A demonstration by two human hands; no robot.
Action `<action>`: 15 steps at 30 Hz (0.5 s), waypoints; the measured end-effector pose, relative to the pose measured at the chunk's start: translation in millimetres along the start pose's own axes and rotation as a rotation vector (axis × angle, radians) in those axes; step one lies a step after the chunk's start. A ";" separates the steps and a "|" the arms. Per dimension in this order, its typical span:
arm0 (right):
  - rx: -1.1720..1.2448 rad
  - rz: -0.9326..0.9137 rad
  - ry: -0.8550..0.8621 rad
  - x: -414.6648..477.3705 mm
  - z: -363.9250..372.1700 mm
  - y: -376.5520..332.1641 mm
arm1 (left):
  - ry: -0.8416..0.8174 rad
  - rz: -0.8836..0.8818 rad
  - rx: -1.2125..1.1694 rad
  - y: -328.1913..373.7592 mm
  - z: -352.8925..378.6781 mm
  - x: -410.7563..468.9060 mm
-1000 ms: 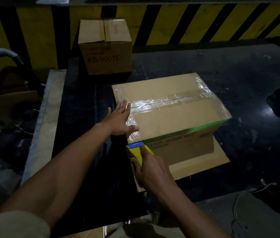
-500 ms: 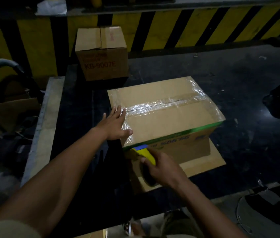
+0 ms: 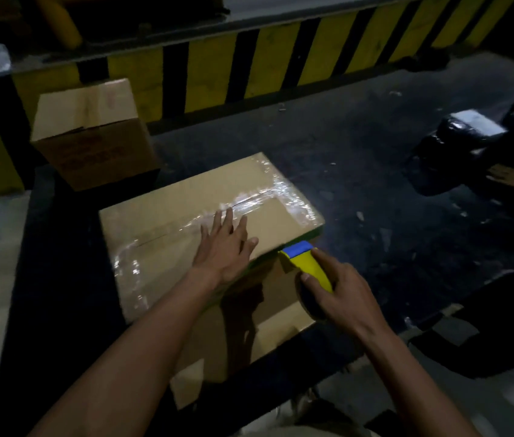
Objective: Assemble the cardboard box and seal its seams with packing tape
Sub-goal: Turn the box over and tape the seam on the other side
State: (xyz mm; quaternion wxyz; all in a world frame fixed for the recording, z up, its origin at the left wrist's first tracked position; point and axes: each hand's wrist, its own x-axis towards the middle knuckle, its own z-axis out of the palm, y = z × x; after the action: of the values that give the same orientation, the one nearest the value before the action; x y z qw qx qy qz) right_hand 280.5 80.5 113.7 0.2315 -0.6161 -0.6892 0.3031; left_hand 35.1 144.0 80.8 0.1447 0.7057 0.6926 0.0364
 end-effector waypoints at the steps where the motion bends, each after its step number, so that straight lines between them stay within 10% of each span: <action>1: 0.012 0.034 0.020 7.8 -8.8 12.3 | -0.001 0.011 0.003 16.5 4.8 12.2; 15: 0.175 0.321 -0.115 131.7 -36.2 176.6 | 0.054 0.026 0.208 86.4 57.7 74.8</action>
State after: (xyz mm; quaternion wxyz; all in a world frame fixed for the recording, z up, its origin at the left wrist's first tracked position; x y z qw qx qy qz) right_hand 413.1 225.7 8.0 0.1931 -0.6773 -0.5651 0.4296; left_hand 136.1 209.2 36.5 0.0515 0.7246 0.6871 -0.0146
